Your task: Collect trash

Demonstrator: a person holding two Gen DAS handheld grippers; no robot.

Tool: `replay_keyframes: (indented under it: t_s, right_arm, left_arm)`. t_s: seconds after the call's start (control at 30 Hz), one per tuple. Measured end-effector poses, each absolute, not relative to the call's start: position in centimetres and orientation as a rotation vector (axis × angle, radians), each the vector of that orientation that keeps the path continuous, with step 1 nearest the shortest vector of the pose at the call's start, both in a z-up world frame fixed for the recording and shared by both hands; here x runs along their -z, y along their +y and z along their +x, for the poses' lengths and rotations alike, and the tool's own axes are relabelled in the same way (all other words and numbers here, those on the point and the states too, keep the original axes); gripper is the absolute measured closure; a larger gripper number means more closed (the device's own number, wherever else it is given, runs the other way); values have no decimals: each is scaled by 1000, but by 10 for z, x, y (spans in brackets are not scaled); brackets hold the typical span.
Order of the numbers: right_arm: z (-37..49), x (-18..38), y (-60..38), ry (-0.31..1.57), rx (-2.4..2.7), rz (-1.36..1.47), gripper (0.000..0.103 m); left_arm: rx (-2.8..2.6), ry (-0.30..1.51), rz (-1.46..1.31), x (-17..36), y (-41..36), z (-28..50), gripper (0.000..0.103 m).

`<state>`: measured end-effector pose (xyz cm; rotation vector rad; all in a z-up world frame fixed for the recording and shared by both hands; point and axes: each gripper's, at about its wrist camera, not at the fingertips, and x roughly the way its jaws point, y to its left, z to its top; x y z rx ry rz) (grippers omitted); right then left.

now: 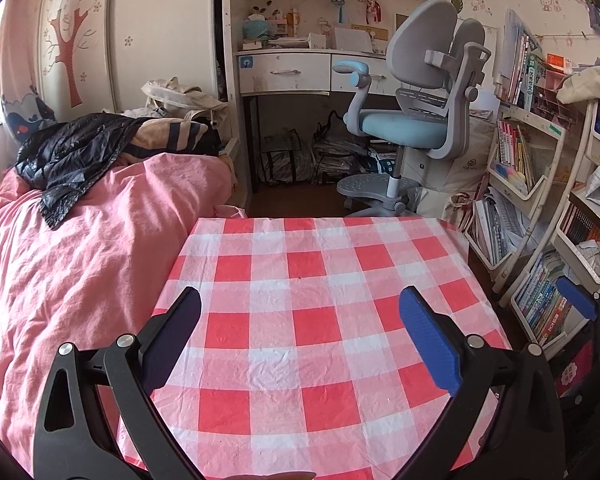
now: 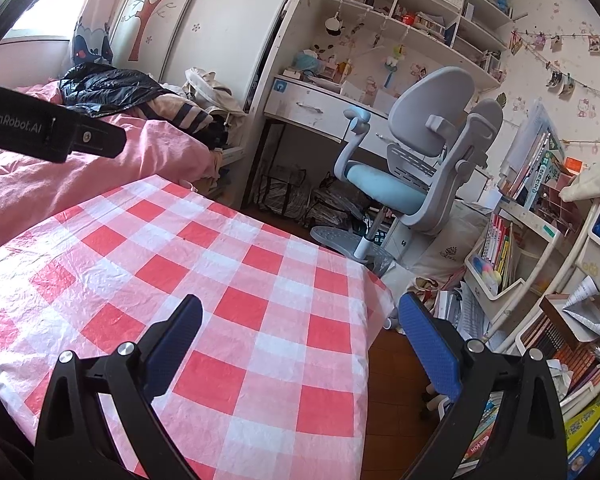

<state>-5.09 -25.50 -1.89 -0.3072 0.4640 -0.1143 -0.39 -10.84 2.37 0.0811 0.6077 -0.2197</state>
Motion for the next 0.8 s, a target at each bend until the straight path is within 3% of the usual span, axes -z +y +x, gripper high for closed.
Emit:
replay_keyframes:
  t_s: [0.4,0.8]
  right_arm:
    - [-50,18,-255,465,106,-302,9]
    - [-50,18,-255,465,105,-303,9]
  left_arm:
    - [230,543,58,-22,-113,-16,7]
    - [230,618,63,-14,-116,-6,7]
